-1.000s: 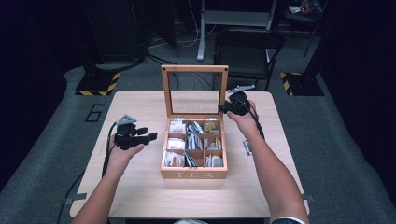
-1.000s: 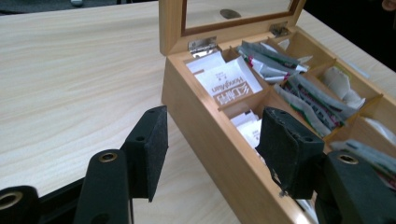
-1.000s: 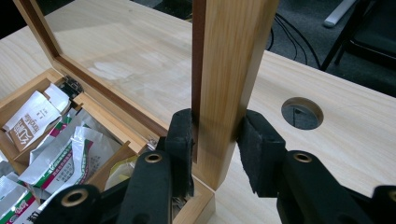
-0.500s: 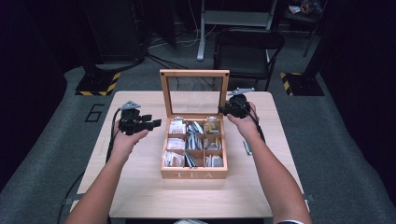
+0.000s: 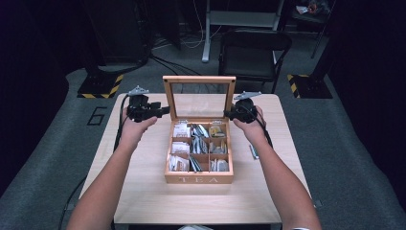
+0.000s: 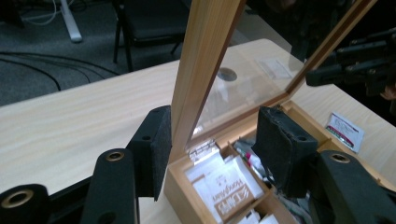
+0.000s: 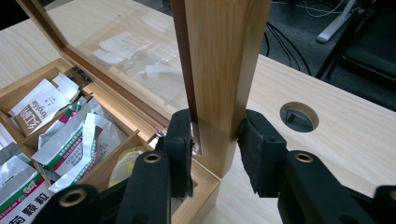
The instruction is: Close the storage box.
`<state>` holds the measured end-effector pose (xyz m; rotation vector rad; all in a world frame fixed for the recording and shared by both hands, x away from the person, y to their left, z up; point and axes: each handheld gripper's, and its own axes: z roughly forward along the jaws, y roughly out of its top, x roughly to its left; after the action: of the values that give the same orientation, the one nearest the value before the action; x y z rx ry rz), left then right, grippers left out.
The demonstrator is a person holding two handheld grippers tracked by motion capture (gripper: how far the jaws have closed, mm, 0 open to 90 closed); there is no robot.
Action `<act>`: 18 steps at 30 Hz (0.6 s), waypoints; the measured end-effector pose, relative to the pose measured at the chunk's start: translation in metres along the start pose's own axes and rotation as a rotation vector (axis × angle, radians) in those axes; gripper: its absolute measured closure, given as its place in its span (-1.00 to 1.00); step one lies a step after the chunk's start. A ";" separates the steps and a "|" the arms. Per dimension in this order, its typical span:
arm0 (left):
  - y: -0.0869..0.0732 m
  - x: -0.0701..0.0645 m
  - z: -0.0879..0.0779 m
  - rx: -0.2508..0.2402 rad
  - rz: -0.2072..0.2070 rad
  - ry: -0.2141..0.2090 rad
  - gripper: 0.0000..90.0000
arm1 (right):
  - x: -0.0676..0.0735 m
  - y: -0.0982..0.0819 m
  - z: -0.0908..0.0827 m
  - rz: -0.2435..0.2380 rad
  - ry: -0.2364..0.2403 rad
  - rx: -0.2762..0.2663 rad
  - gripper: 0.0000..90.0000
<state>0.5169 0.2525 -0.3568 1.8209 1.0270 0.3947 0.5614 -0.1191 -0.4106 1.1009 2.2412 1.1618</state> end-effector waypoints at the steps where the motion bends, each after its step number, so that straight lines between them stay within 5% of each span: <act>1: 0.002 -0.001 0.000 -0.001 0.011 -0.001 0.03 | 0.001 0.000 0.000 0.005 0.000 0.000 0.44; 15: 0.020 -0.003 0.011 -0.029 0.081 0.046 0.27 | 0.002 -0.004 -0.003 0.002 0.011 -0.016 0.43; 18: 0.019 -0.003 0.011 -0.030 0.087 0.029 0.36 | 0.002 -0.005 -0.003 0.006 0.013 -0.019 0.43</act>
<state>0.5313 0.2408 -0.3450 1.8417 0.9591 0.4875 0.5559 -0.1208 -0.4128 1.0958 2.2330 1.1936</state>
